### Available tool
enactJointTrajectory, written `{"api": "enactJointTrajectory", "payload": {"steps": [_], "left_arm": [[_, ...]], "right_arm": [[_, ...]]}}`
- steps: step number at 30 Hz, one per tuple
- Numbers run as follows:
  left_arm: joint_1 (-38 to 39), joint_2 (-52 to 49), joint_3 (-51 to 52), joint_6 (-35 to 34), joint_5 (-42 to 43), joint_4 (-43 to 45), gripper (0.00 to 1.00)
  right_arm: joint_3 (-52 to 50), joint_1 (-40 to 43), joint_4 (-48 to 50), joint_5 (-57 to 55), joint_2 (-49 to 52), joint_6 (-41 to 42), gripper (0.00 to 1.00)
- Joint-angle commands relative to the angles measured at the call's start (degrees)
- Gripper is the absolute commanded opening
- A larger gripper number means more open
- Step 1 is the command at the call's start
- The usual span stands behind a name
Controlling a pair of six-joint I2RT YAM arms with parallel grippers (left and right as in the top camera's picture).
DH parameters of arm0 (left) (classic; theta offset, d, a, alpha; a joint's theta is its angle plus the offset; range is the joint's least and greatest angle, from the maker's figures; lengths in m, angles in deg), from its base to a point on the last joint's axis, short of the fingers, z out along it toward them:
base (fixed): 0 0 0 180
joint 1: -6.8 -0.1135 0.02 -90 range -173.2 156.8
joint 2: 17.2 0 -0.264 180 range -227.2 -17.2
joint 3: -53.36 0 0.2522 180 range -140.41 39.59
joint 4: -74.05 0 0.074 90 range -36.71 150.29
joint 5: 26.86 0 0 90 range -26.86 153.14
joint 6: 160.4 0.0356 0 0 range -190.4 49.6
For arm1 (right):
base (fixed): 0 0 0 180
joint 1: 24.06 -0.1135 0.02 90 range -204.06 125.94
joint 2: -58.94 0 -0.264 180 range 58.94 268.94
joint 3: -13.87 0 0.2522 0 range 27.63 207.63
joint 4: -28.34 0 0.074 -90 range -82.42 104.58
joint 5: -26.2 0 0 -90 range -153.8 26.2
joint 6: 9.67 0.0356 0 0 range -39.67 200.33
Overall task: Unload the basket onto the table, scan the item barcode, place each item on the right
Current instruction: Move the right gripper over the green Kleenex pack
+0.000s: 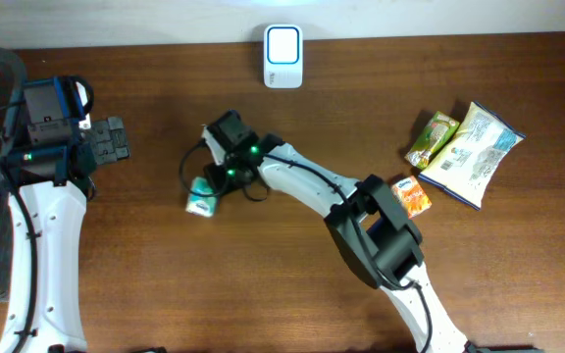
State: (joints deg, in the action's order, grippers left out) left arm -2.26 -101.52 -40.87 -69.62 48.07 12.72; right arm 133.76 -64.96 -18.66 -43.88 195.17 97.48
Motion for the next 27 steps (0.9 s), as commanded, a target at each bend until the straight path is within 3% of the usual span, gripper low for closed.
{"api": "enactJointTrajectory", "payload": {"steps": [1,5,6,7,9,15,19,24,27], "left_arm": [[-0.11,1.03,-0.31,-0.59,-0.37,0.02,0.99],[-0.11,1.03,-0.31,-0.59,-0.37,0.04,0.99],[-0.11,1.03,-0.31,-0.59,-0.37,0.02,0.99],[-0.11,1.03,-0.31,-0.59,-0.37,0.02,0.99],[-0.11,1.03,-0.31,-0.59,-0.37,0.02,0.99],[-0.11,1.03,-0.31,-0.57,-0.37,0.02,0.99],[-0.11,1.03,-0.31,-0.59,-0.37,0.02,0.99],[-0.11,1.03,-0.31,-0.57,-0.37,0.02,0.99],[-0.11,1.03,-0.31,-0.59,-0.37,0.02,0.99]], "right_arm": [[1.25,5.33,-10.23,-2.27,-5.22,-0.11,0.04],[1.73,9.57,-26.6,-3.08,-9.84,-0.15,0.08],[1.73,10.19,-29.59,-3.08,-10.1,-0.39,0.28],[1.73,10.67,-32.52,-3.06,-10.1,-1.44,0.38],[1.73,11.06,-36.61,-3.04,-10.1,-5.68,0.43],[1.9,6.36,-40.76,-2.56,-10.14,-21.11,0.43],[1.38,-0.81,-40.76,-2.64,-10.01,-29.05,0.36],[-0.72,-6.27,-34.93,-4.02,-8.37,-29.94,0.37],[-0.72,-5.84,-33.09,-5.81,-6.45,-25.14,0.37]]}}
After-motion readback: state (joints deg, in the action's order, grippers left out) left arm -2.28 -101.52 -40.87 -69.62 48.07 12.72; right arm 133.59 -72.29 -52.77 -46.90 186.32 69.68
